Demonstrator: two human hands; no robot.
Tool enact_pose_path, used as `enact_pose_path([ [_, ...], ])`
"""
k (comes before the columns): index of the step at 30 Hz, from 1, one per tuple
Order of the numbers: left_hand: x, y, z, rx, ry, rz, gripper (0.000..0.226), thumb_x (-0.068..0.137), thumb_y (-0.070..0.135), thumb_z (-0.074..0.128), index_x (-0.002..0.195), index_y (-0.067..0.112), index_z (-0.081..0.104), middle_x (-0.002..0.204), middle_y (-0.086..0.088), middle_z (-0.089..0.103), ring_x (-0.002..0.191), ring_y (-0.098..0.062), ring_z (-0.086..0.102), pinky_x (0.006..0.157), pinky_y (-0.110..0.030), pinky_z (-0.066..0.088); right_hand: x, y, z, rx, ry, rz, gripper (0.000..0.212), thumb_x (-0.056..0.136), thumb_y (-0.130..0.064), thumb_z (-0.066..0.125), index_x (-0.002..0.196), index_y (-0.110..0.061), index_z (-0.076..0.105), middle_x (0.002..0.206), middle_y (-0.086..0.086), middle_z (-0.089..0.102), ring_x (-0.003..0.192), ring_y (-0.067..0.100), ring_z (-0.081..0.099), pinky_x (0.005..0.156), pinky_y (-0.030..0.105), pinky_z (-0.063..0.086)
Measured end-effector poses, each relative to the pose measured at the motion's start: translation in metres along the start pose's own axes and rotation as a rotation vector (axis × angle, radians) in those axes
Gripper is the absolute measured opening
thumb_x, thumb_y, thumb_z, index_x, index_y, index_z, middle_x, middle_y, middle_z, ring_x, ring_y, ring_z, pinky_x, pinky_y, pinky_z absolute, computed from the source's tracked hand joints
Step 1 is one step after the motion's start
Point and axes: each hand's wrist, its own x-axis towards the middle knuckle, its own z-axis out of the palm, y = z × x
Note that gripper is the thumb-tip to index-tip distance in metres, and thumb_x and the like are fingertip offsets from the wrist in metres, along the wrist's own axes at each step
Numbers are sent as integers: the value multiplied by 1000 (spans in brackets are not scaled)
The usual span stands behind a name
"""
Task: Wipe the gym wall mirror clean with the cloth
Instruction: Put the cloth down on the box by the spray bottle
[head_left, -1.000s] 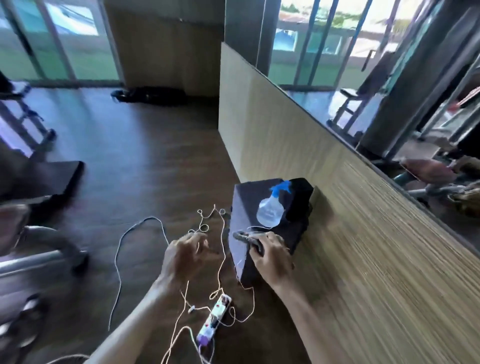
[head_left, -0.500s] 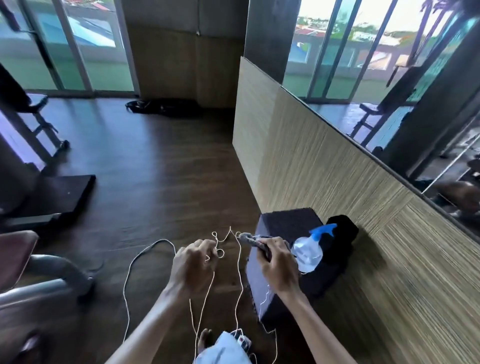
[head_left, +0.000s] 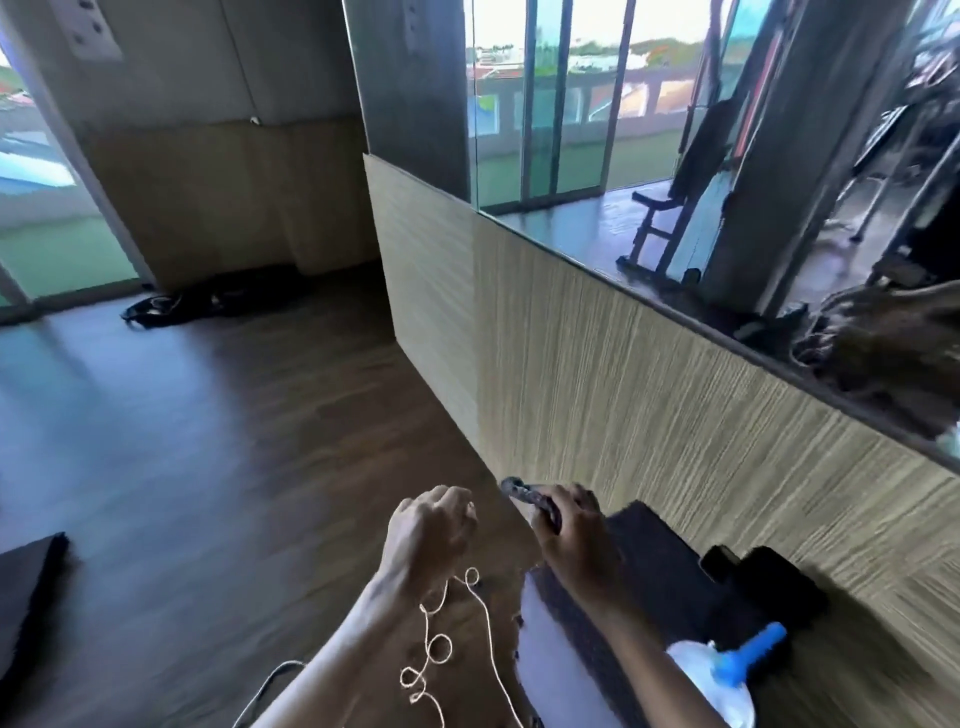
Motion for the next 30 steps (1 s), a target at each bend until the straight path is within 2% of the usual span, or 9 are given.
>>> enact_pose_path([
  [8, 123, 29, 60, -125, -147, 270, 33, 93, 39, 49, 107, 23, 74, 105, 5, 75, 89, -22, 72, 82, -35, 51, 48, 49, -20, -65, 243, 136, 26, 88, -26, 60, 110, -18, 70, 96, 0, 64, 93, 24, 63, 72, 39, 56],
  [12, 166, 66, 92, -207, -252, 443, 41, 95, 38, 44, 116, 17, 72, 112, -2, 74, 97, -27, 71, 89, -38, 50, 49, 82, -30, -133, 293, 292, 34, 88, -38, 49, 109, -21, 69, 96, -5, 62, 92, 17, 63, 71, 32, 55],
  [15, 186, 84, 122, -253, -412, 566, 70, 88, 55, 21, 125, 18, 68, 117, -1, 72, 106, -25, 68, 93, -37, 46, 44, 95, -27, -178, 360, 427, 32, 86, -40, 48, 101, -21, 69, 89, -7, 61, 86, 9, 59, 74, 17, 43],
  [18, 191, 92, 150, -252, -561, 666, 81, 80, 59, 11, 129, 23, 65, 121, 2, 69, 110, -22, 66, 95, -35, 46, 34, 102, -17, -113, 437, 610, 26, 85, -37, 50, 92, -20, 69, 83, -6, 62, 80, 10, 59, 70, 17, 38],
  [22, 188, 86, 188, -303, -853, 559, 44, 95, 43, 44, 131, 23, 61, 120, 0, 68, 110, -25, 65, 91, -40, 52, 22, 96, 1, 236, 559, 873, 14, 85, -41, 63, 93, -30, 63, 78, -1, 65, 68, 13, 62, 64, 36, 50],
  [24, 182, 80, 215, -403, -1080, 538, 40, 96, 29, 52, 131, 12, 59, 118, -7, 67, 103, -23, 67, 87, -36, 54, 17, 82, 8, 566, 639, 997, 19, 84, -30, 72, 98, -34, 60, 67, 10, 59, 50, 22, 55, 44, 31, 45],
  [25, 177, 79, 222, -445, -1189, 529, 33, 98, 16, 55, 128, 2, 59, 117, -12, 65, 94, -16, 68, 81, -26, 53, 16, 77, 11, 711, 686, 1017, 25, 83, -21, 72, 105, -26, 60, 69, 11, 58, 54, 24, 55, 43, 28, 45],
  [27, 172, 81, 221, -526, -1400, 449, 22, 99, 6, 54, 120, -2, 55, 113, -19, 61, 78, -2, 60, 70, -13, 45, 16, 71, 13, 939, 802, 1036, 29, 84, -5, 67, 112, -8, 61, 86, 10, 66, 80, 25, 62, 63, 27, 53],
  [30, 162, 85, 214, -662, -1643, 124, 19, 106, 28, 49, 105, 14, 60, 95, -3, 69, 86, -16, 65, 73, -26, 52, 13, 64, 18, 1216, 926, 1026, 38, 75, -5, 60, 112, -9, 64, 97, 13, 72, 88, 25, 68, 80, 40, 53],
])
